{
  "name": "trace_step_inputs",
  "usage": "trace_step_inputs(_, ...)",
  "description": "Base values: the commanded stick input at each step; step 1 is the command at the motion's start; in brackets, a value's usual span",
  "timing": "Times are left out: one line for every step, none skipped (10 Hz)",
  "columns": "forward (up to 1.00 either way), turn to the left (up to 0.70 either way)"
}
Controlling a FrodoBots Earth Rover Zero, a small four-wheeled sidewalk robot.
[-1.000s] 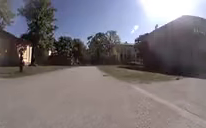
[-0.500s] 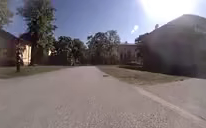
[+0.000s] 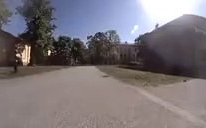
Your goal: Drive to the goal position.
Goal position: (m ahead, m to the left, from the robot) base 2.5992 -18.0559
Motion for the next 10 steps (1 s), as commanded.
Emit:
trace_step_inputs(0.45, 0.0)
trace_step_inputs(0.45, 0.11)
trace_step_inputs(0.45, 0.26)
trace_step_inputs(0.45, 0.27)
trace_step_inputs(0.45, 0.27)
trace_step_inputs(0.45, 0.27)
trace_step_inputs(0.45, 0.27)
trace_step_inputs(0.45, 0.27)
trace_step_inputs(0.45, 0.27)
trace_step_inputs(0.45, 0.27)
